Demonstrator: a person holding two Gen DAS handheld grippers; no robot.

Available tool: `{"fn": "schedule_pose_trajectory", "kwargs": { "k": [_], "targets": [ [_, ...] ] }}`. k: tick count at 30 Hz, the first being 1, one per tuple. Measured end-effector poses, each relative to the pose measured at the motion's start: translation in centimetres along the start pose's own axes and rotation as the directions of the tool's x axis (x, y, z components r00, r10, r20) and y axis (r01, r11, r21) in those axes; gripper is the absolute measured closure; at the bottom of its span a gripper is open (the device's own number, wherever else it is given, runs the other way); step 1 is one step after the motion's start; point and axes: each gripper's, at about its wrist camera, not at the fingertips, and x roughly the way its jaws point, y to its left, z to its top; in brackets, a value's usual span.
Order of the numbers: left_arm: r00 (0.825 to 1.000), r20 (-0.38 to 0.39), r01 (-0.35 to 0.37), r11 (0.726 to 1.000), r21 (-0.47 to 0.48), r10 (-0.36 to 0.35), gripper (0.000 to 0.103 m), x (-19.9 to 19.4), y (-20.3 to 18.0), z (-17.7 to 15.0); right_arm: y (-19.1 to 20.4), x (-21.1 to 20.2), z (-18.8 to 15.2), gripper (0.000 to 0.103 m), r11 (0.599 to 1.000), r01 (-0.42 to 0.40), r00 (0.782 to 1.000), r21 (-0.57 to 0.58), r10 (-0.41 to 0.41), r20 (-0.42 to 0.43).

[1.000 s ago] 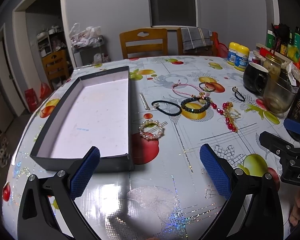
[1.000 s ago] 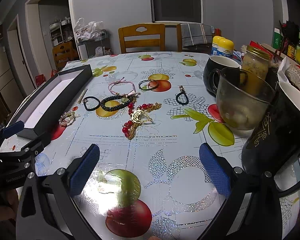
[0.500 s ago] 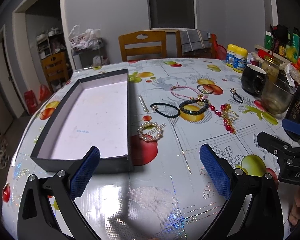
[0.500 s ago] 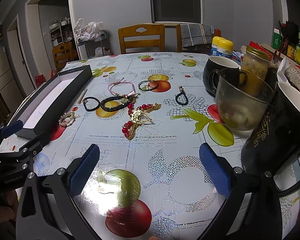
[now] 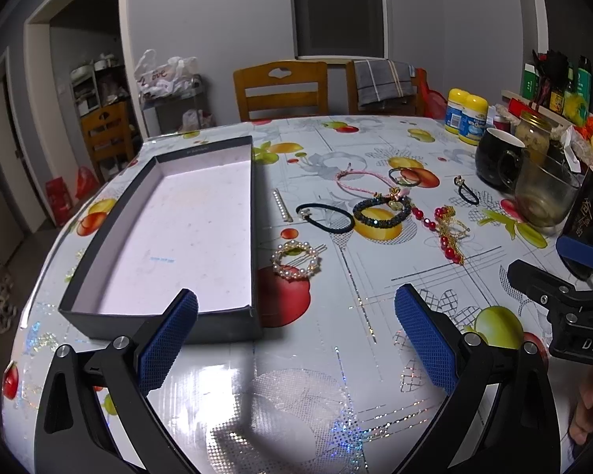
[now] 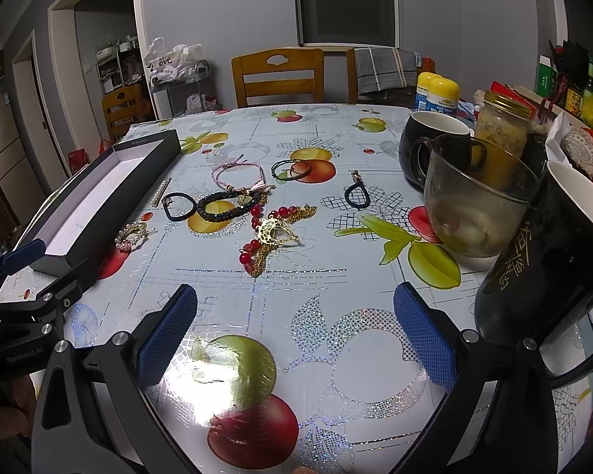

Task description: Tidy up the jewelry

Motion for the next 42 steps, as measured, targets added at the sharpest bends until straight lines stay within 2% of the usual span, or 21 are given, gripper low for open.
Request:
{"fn": "schedule_pose_trajectory", "kwargs": {
  "k": [10, 13, 17, 22, 27, 29, 31, 32, 34, 36, 42],
  "targets": [
    [1.0, -0.017, -0.015, 1.0, -0.021, 0.014, 0.002, 0.4, 0.4, -0.1, 0.0, 0.0, 0.0, 0.005, 1.0, -0.001, 1.0, 0.0, 0.001, 0.002],
    [0.999, -0.049, 0.007, 0.999, -0.047, -0.009, 0.002, 0.9, 1.0, -0.3, -0.1, 0.0, 0.1, 0.005, 1.0, -0.002, 1.0, -0.001, 0.002, 0.004],
    [0.999, -0.035, 0.034, 0.996, -0.08, -0.037, 0.002, 0.6, 1.8, -0.5, -0.2, -0.4, 0.2, 0.005, 1.0, -0.006, 1.0, -0.007, 0.006, 0.009],
    [0.992, -0.01, 0.126, 0.99, -0.071, -0.127, 0.002, -0.4, 2.0, -0.3, 0.0, -0.2, 0.1, 0.005, 0.999, -0.031, 0.999, -0.011, 0.031, 0.009],
    [0.98, 0.026, 0.199, 0.979, -0.041, -0.198, 0.004, -1.8, 2.4, 1.8, 1.1, -0.2, -0.1, 0.005, 0.997, -0.024, 1.0, -0.071, 0.024, -0.005],
    [0.973, 0.035, 0.23, 0.973, -0.004, -0.23, 0.005, -2.2, 2.1, 3.1, 1.3, -0.3, 0.1, 0.013, 0.996, -0.035, 0.999, -0.08, 0.035, -0.011],
    [0.965, 0.014, 0.261, 0.965, 0.026, -0.261, 0.013, -1.8, 1.5, 4.2, 1.3, -0.2, 0.4, 0.023, 0.996, -0.05, 0.998, -0.076, 0.048, -0.028],
    [0.962, -0.002, 0.272, 0.961, 0.042, -0.272, 0.016, -1.4, 1.0, 4.7, 1.3, -0.2, 0.5, 0.024, 0.996, -0.052, 0.998, -0.079, 0.05, -0.031],
    [0.958, -0.043, 0.285, 0.955, 0.077, -0.282, 0.03, -0.3, -0.1, 5.2, 1.4, -0.1, 0.7, 0.029, 0.994, -0.05, 0.998, -0.092, 0.046, -0.046],
    [0.953, -0.088, 0.298, 0.95, 0.093, -0.291, 0.038, 0.9, -1.0, 5.2, 1.6, 0.0, 0.7, 0.034, 0.993, -0.066, 0.996, -0.097, 0.059, -0.066],
    [0.942, -0.185, 0.301, 0.948, 0.105, -0.279, 0.044, 3.7, -2.4, 4.0, 2.0, -0.5, 1.1, 0.037, 0.986, -0.101, 0.99, -0.132, 0.087, -0.108]
  ]
}}
